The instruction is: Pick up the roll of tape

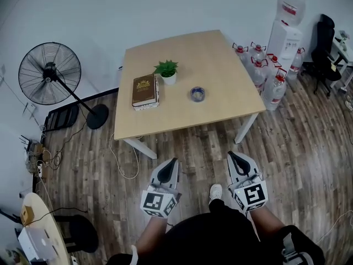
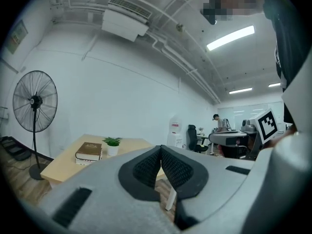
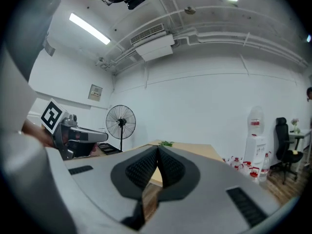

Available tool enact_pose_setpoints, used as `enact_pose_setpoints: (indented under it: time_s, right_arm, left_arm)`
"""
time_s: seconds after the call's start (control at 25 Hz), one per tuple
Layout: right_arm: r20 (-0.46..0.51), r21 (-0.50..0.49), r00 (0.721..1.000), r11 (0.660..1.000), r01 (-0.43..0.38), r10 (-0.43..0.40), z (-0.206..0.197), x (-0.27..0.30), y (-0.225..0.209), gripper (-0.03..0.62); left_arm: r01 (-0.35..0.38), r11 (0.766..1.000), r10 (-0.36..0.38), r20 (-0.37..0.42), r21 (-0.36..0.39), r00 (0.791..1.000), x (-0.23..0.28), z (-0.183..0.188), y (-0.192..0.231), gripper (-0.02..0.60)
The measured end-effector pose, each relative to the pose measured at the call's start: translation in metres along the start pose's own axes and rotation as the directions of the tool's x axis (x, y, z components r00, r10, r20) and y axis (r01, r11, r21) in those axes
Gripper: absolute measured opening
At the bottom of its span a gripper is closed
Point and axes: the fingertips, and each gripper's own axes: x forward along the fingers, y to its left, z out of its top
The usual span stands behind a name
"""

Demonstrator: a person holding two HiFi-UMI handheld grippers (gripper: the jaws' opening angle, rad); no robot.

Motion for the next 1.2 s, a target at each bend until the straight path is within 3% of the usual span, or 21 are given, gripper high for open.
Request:
enact_pose_setpoints:
  time_s: [0.56,1.2]
  right_arm:
    - [-0.003,0.027,0.996,0.996,-0.091,0.091,-0.004,0.086,-0.078,-0.005]
    - [0.016,-0.016,0.993,0.993,-0.113,0.114,-0.009,0.136,-0.129,-0.005]
  left_arm:
    - [-0.076,0.997,0.076,-0.021,0.017,0.997,0.116,0.008,0.031,0.000]
    - [-0.149,0.989,0.149,-0.039,0.018,0.988,0.170,-0.001,0.047,0.012]
